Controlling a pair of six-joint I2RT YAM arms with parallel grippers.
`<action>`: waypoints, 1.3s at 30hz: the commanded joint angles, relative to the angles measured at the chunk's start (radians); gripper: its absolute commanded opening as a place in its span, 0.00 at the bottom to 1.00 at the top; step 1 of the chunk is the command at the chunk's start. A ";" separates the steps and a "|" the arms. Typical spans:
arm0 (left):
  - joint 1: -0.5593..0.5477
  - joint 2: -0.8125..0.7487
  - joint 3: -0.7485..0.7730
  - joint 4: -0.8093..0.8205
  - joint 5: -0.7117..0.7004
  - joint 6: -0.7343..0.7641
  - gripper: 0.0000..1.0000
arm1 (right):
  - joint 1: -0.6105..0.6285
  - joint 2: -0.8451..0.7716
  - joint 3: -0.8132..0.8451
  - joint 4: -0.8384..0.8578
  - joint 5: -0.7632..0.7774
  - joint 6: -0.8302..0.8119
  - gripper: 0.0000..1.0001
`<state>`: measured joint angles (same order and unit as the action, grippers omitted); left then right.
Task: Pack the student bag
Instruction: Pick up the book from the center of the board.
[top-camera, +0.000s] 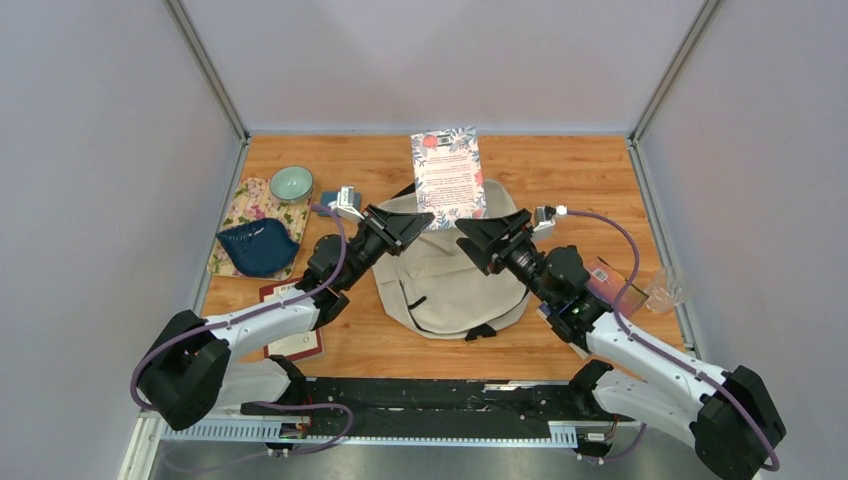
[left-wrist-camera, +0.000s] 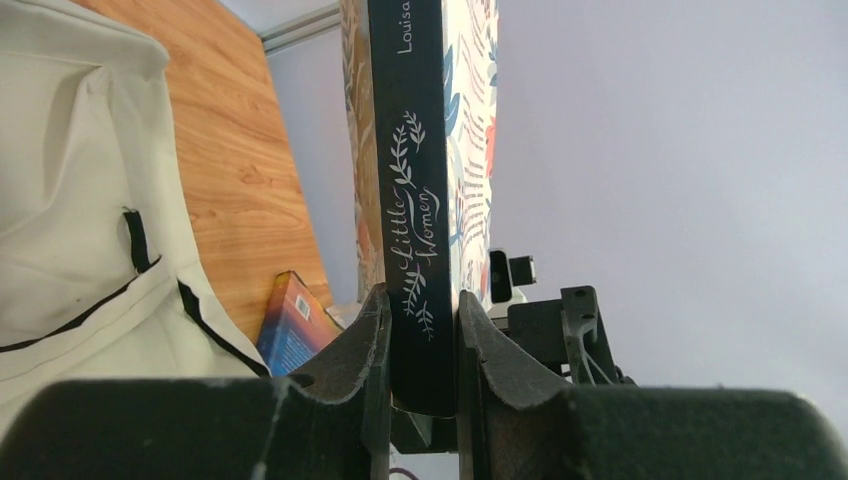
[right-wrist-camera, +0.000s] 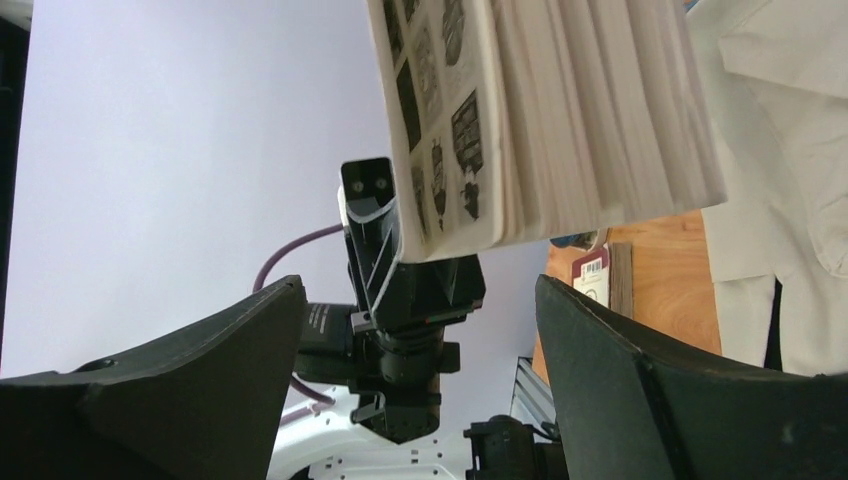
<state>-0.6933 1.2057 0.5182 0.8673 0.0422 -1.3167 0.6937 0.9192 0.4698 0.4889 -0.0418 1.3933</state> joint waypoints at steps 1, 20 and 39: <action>0.000 -0.020 0.002 0.220 -0.033 -0.078 0.00 | 0.006 0.052 0.001 0.115 0.091 0.033 0.88; -0.009 0.035 -0.030 0.326 -0.018 -0.174 0.00 | 0.026 0.136 0.018 0.227 0.194 0.015 0.88; -0.046 0.026 -0.121 0.328 0.001 -0.170 0.00 | -0.008 0.158 0.035 0.291 0.220 -0.031 0.59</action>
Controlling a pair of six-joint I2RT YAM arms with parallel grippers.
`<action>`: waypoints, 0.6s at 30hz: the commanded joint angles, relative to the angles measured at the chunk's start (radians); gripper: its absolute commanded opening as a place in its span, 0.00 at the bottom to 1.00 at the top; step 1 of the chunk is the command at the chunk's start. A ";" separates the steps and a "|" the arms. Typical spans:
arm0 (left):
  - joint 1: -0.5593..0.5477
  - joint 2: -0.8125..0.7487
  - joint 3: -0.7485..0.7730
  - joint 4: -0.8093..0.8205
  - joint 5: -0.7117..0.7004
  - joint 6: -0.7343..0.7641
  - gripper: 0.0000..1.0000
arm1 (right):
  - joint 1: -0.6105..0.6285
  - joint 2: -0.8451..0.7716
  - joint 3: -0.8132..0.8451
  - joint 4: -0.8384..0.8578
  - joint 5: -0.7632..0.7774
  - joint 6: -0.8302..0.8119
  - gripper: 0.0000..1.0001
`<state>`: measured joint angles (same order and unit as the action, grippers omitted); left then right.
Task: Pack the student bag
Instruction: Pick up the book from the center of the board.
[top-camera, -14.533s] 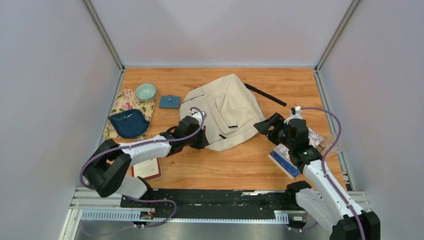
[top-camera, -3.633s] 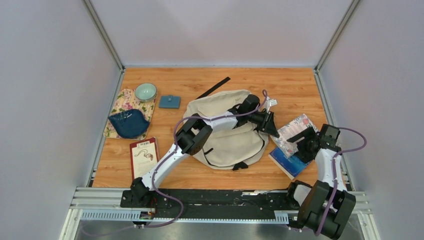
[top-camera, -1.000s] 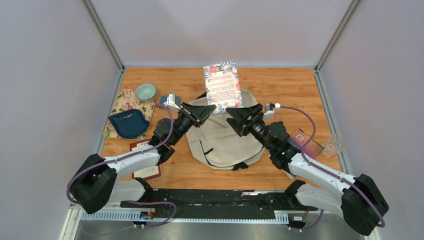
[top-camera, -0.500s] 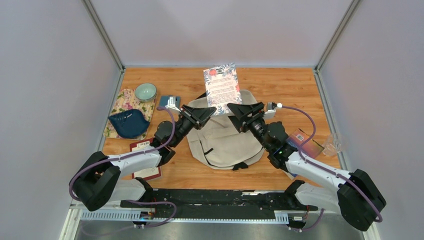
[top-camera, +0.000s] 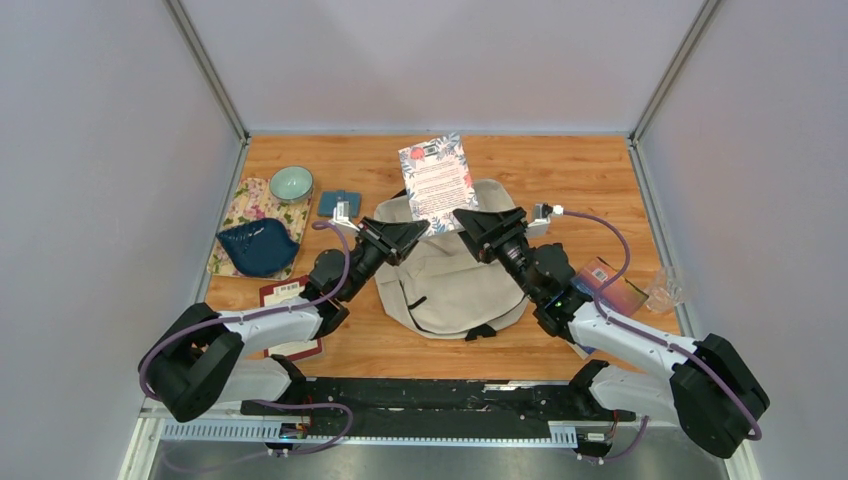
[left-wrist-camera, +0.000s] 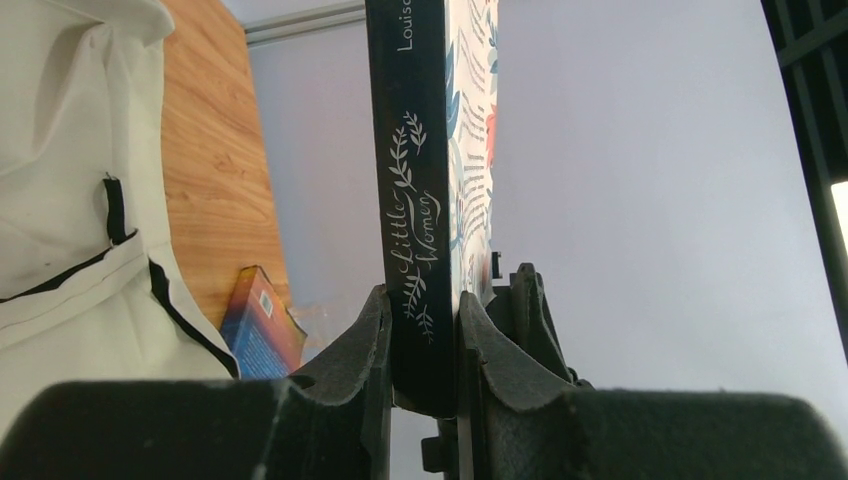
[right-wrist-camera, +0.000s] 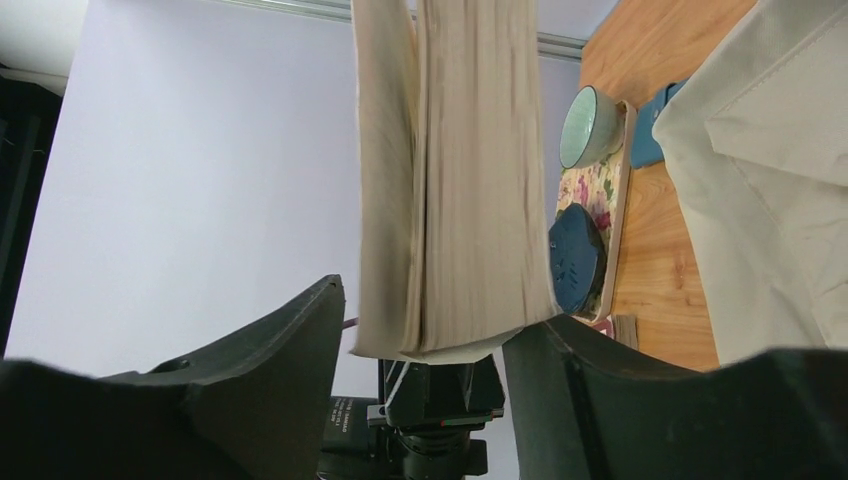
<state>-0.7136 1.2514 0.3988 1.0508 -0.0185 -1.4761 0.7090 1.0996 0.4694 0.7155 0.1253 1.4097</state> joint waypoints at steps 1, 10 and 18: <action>-0.033 -0.018 -0.002 0.141 0.061 -0.007 0.00 | -0.026 -0.024 0.040 0.059 0.054 -0.052 0.59; -0.055 0.011 0.025 0.111 0.110 0.026 0.00 | -0.042 -0.058 0.074 -0.036 0.045 -0.130 0.11; -0.053 -0.012 0.064 0.026 0.226 0.178 0.28 | -0.071 -0.128 0.060 -0.093 -0.039 -0.166 0.00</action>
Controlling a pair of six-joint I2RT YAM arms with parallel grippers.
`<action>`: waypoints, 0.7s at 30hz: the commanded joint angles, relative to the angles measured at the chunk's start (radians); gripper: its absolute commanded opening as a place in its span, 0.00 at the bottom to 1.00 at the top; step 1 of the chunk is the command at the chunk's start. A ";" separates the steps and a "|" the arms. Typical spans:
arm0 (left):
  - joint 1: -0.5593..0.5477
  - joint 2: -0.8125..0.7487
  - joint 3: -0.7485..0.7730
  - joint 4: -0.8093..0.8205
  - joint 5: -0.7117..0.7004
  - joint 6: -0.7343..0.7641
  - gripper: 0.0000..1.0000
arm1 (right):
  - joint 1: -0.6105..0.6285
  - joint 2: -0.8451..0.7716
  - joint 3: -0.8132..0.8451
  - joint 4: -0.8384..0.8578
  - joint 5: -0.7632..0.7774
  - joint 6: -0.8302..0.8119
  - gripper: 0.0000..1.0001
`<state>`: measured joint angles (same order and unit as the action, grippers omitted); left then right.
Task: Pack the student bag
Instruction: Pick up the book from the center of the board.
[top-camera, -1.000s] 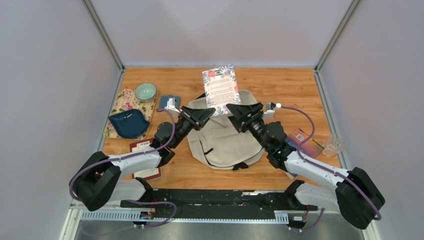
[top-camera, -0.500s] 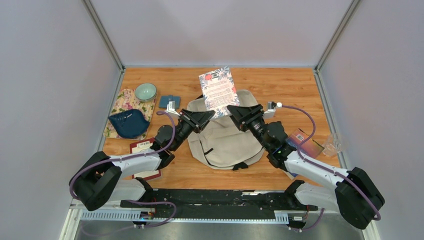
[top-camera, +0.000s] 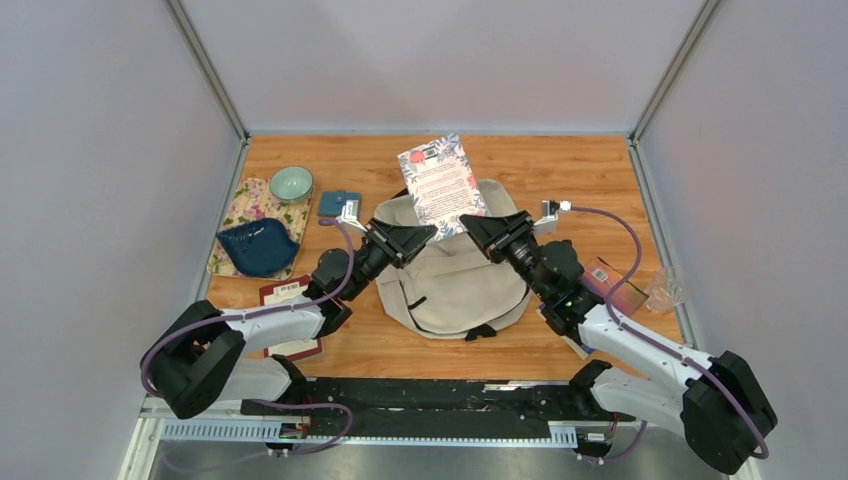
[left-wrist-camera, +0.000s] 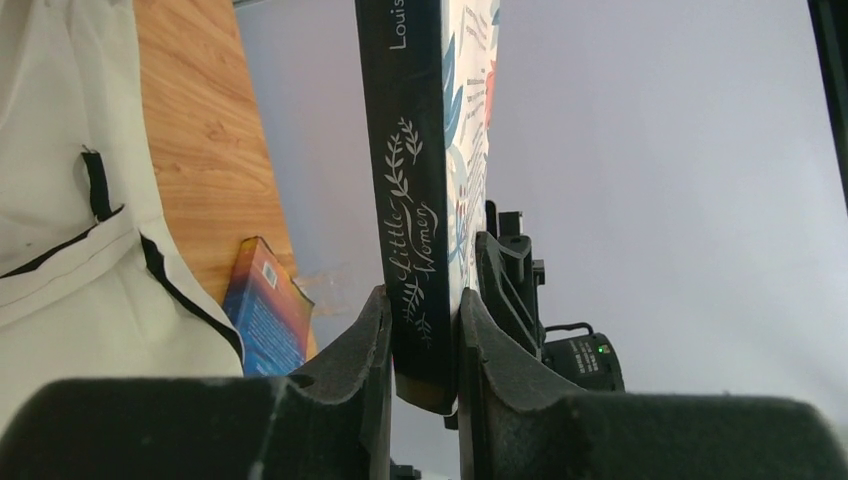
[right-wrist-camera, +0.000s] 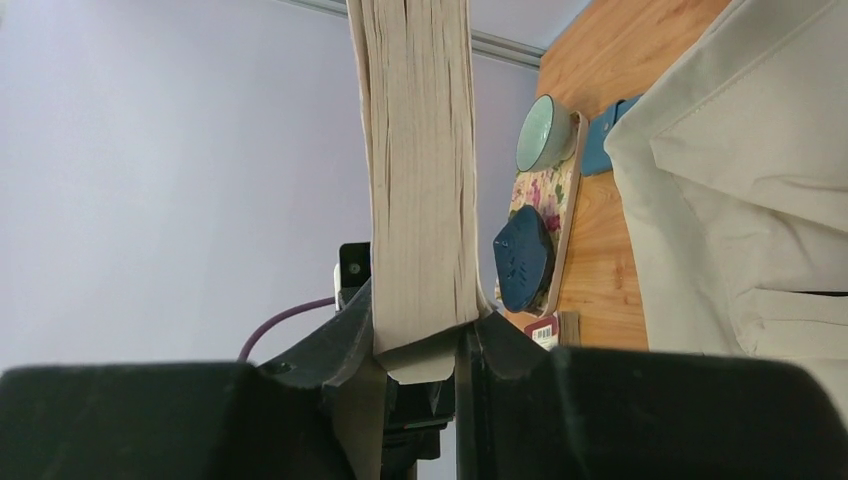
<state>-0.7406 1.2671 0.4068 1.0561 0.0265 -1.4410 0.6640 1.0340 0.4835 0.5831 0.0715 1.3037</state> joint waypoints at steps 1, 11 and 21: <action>-0.023 -0.034 0.062 0.003 0.194 0.183 0.33 | -0.027 -0.077 0.035 0.021 0.005 -0.063 0.00; 0.043 -0.069 0.081 -0.042 0.245 0.289 0.74 | -0.030 -0.268 -0.032 -0.117 -0.105 -0.084 0.00; 0.063 0.098 0.110 0.148 0.331 0.153 0.77 | -0.034 -0.397 -0.065 -0.173 -0.202 -0.064 0.00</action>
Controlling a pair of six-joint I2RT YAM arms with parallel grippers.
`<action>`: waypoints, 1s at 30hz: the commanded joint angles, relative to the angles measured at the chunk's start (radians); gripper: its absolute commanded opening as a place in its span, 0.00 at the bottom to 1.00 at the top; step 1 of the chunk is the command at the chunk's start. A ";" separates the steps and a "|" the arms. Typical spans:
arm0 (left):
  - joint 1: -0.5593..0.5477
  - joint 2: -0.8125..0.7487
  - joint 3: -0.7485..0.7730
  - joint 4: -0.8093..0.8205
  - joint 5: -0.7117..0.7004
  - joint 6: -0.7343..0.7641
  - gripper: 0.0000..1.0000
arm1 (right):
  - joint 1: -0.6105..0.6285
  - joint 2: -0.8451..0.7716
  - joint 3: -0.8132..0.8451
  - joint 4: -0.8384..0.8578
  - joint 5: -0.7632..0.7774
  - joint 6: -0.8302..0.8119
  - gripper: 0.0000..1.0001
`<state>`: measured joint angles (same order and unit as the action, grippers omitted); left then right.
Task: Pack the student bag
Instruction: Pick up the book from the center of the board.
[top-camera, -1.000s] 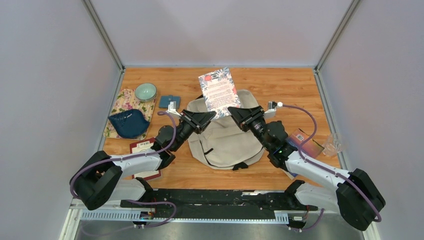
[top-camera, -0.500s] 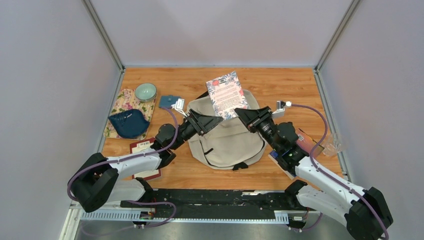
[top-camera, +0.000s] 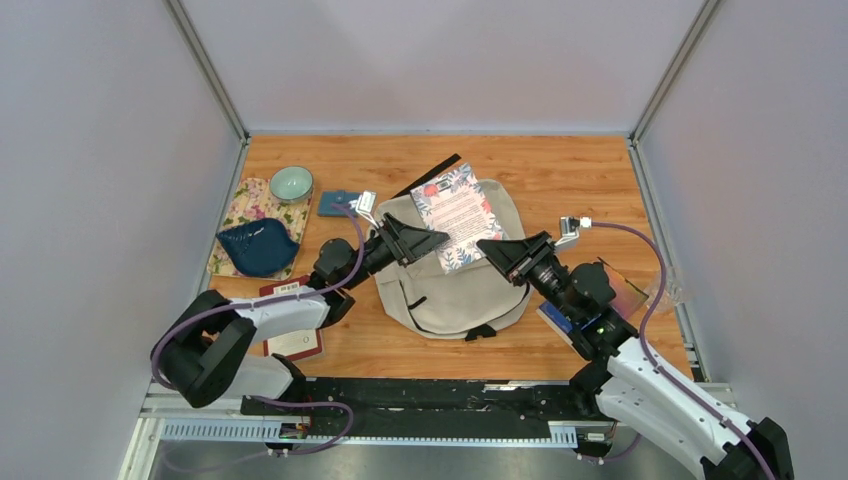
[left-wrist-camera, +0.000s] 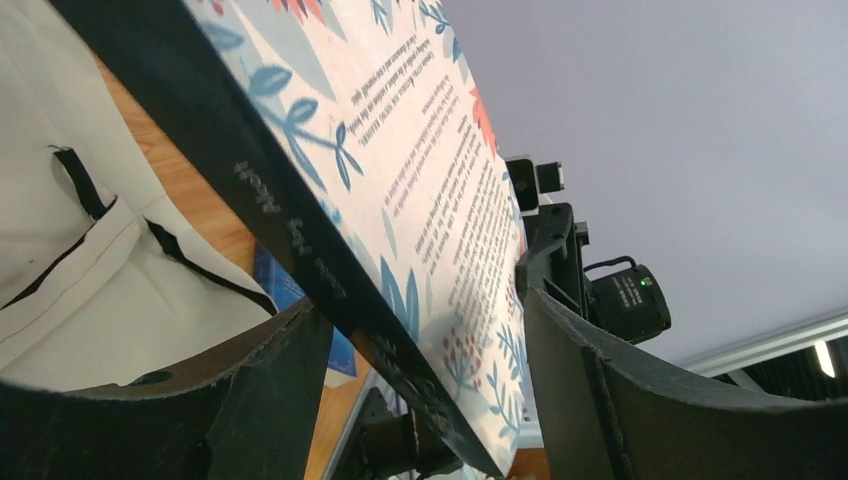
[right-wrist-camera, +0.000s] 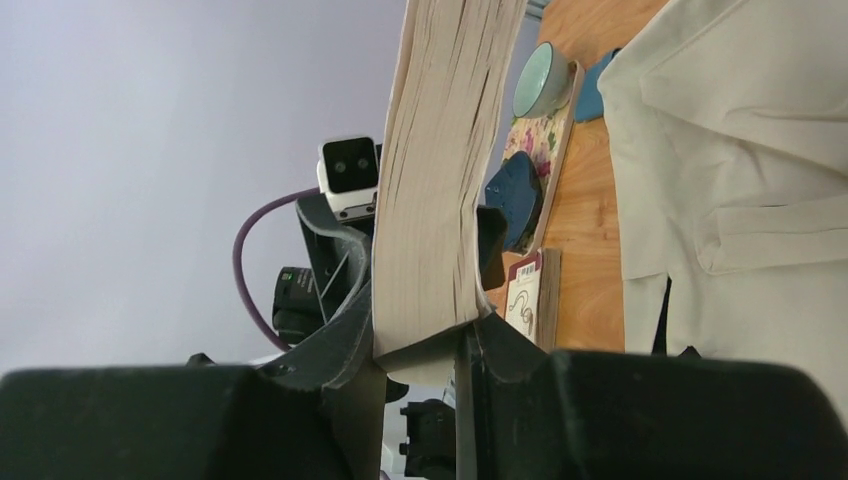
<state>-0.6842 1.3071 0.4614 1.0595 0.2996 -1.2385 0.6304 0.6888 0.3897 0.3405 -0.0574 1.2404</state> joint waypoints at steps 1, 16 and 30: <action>0.006 0.072 0.075 0.160 0.079 -0.058 0.77 | 0.000 -0.052 0.031 0.060 -0.109 -0.002 0.00; 0.009 0.170 0.062 0.367 0.101 -0.187 0.00 | -0.023 -0.098 0.118 -0.300 -0.056 -0.087 0.65; 0.008 0.165 0.026 0.487 -0.068 -0.275 0.00 | 0.107 -0.080 -0.038 -0.187 0.051 0.037 0.86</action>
<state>-0.6788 1.4853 0.4473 1.2381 0.2726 -1.4685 0.6971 0.5762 0.3660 0.0441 -0.0677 1.2476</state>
